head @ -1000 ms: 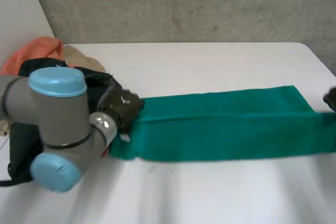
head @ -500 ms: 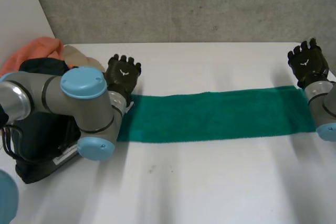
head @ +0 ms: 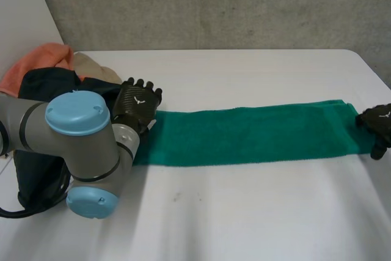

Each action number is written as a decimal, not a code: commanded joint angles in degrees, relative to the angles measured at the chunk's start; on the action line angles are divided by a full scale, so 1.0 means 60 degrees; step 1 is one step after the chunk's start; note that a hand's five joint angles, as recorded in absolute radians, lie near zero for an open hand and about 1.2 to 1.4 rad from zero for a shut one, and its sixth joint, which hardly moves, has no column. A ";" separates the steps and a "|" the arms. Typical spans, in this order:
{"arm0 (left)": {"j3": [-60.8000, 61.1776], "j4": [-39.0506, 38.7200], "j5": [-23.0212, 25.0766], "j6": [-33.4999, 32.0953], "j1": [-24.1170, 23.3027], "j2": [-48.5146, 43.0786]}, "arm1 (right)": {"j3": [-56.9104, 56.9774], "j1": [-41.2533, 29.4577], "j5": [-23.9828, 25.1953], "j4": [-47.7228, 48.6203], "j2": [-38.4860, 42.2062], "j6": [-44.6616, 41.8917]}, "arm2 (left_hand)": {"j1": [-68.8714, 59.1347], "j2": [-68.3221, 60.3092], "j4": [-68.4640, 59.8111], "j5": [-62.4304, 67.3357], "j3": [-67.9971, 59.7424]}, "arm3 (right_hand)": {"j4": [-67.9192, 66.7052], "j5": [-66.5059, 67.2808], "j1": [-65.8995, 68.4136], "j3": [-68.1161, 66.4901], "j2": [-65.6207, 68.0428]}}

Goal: Fold the laundry.

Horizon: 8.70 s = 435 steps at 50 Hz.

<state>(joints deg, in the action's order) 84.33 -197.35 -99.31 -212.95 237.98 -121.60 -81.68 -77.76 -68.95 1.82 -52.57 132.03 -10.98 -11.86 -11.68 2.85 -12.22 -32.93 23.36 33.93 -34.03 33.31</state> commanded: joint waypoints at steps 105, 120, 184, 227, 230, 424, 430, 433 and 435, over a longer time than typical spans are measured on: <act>0.0141 0.0005 0.0131 0.2268 -0.0523 0.1576 | -0.2383 -0.6847 -0.0211 0.4223 -0.2383 0.3945 | -0.0013 0.0133 0.0104 -0.0298 0.0194 | 0.3821 -0.3893 -0.3988 0.4004 -0.3885; -0.3346 0.1615 0.0894 0.3924 -0.1988 -0.1425 | -0.0232 -0.5189 -0.0344 0.0225 -0.1743 0.7043 | -0.0097 0.0050 0.0021 -0.0215 0.0111 | 0.3821 -0.3893 -0.3988 0.4004 -0.3885; -0.2834 0.3726 0.6826 0.3397 -0.0538 0.0667 | -0.1930 -0.5408 -0.0226 0.1937 -0.0248 0.8390 | -0.0209 -0.0063 -0.0092 -0.0102 -0.0002 | 0.2943 -0.3015 -0.3110 0.3126 -0.3007; -0.2776 0.3682 0.6811 0.3382 -0.0508 0.0858 | 1.0721 -0.1001 -0.2424 -0.1106 0.5829 0.7937 | -0.0237 -0.0091 -0.0120 -0.0074 -0.0030 | -0.7845 0.7773 0.7678 -0.7662 0.7782; -0.2761 0.3682 0.6811 0.3382 -0.0538 0.0858 | 1.1998 -0.0752 -0.2380 -0.1753 0.6519 0.7674 | -0.0237 -0.0091 -0.0120 -0.0074 -0.0030 | -0.7845 0.7773 0.7678 -0.7662 0.7782; -0.2510 0.1047 0.2242 0.3016 0.0839 0.1989 | 0.3886 -0.5233 -0.1882 -0.0439 -0.1409 0.2926 | -1.1504 -1.1357 -1.1386 1.1192 -1.1296 | -0.7845 0.7773 0.7678 -0.7662 0.7782; -0.4136 0.0402 0.1567 0.2739 0.0883 -0.0634 | 0.3842 -0.5292 -0.2277 0.1247 -0.0073 0.2985 | -1.1504 -1.1357 -1.1386 1.1192 -1.1296 | -0.7845 0.7773 0.7678 -0.7662 0.7782; -0.4723 0.0006 0.1523 0.2299 0.0854 -0.1528 | 0.3842 -0.5350 -0.2322 0.2009 0.0572 0.2970 | -1.1504 -1.1357 -1.1386 1.1192 -1.1296 | -0.7845 0.7773 0.7678 -0.7662 0.7782; -0.4841 -0.0228 0.1479 0.2080 0.0839 -0.1734 | 0.3842 -0.5409 -0.2379 0.2331 0.0981 0.2956 | -1.1504 -1.1357 -1.1386 1.1192 -1.1296 | -0.6967 0.6895 0.6800 -0.6784 0.6904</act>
<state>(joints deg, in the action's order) 60.68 -194.73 -89.10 -196.72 243.15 -123.89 -58.32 -109.42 -81.94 7.80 -53.44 149.90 -66.63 -68.63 -68.64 57.00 -68.36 -68.72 55.83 63.24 -67.71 67.32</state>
